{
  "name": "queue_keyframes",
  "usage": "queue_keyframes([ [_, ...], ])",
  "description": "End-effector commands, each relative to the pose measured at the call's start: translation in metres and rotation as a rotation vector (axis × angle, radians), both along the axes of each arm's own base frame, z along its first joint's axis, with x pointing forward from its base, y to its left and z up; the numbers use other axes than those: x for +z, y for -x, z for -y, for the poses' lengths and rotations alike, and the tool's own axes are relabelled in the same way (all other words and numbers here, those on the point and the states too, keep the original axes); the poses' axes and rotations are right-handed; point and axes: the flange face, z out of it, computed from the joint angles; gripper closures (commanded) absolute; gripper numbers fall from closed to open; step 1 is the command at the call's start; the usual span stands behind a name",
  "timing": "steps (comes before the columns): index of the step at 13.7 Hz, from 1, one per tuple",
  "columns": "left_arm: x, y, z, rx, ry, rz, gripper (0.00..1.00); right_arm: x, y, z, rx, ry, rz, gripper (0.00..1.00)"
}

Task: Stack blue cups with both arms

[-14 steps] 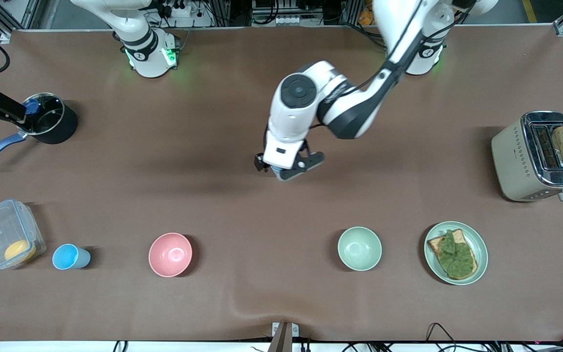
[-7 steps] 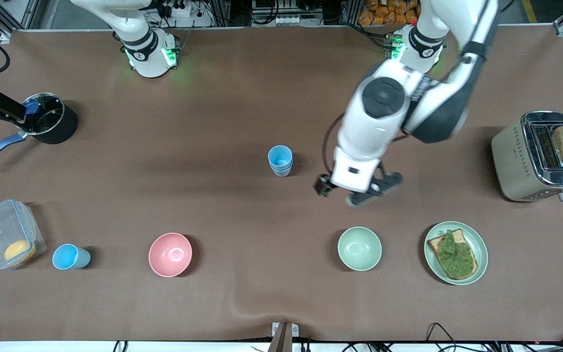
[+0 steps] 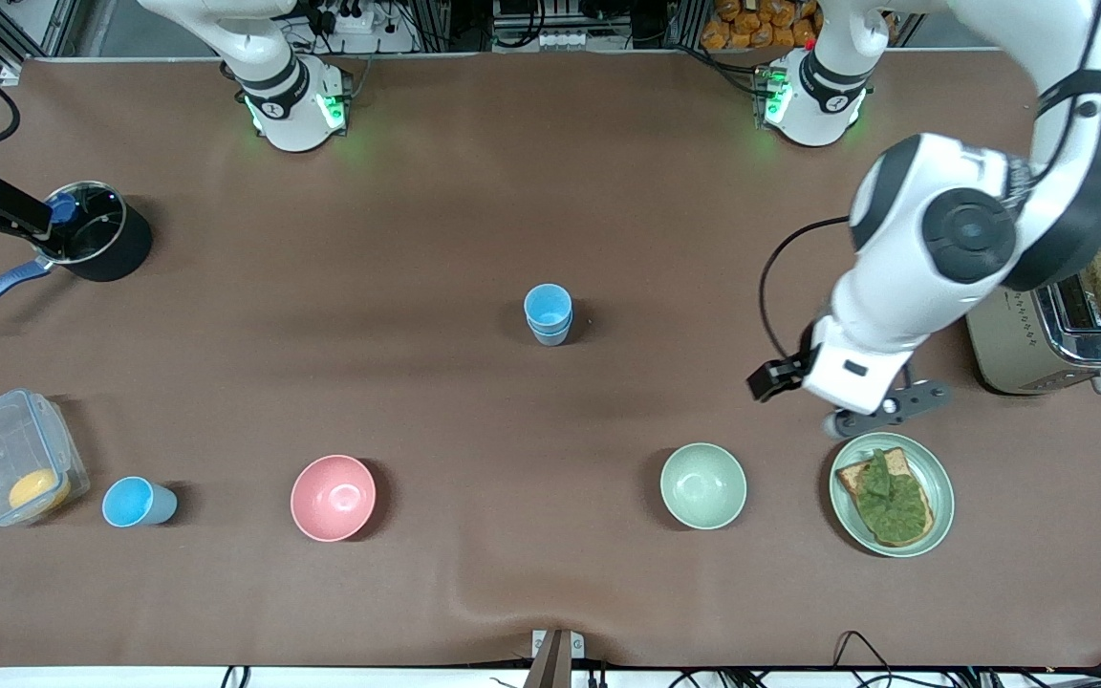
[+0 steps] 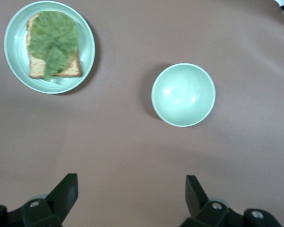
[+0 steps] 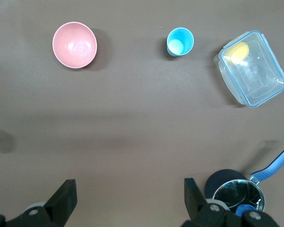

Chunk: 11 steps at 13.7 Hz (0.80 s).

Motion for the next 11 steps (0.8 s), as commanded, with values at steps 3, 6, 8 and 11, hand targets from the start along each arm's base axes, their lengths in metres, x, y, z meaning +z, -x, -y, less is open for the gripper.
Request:
queue_keyframes([
  [3, 0.027, 0.057, -0.059, -0.091, -0.026, -0.013, 0.00, 0.003, 0.003, -0.003, 0.010, -0.009, -0.001, 0.00],
  [6, 0.025, 0.087, -0.071, -0.088, -0.050, -0.033, 0.00, 0.003, 0.003, -0.001, 0.007, -0.008, 0.000, 0.00],
  [8, 0.027, 0.102, -0.075, -0.100, -0.061, -0.036, 0.00, 0.003, 0.003, -0.001, 0.007, -0.008, 0.002, 0.00],
  [11, 0.043, 0.108, -0.110, -0.122, -0.071, -0.058, 0.00, 0.003, 0.003, 0.000, 0.004, -0.008, 0.000, 0.00],
])
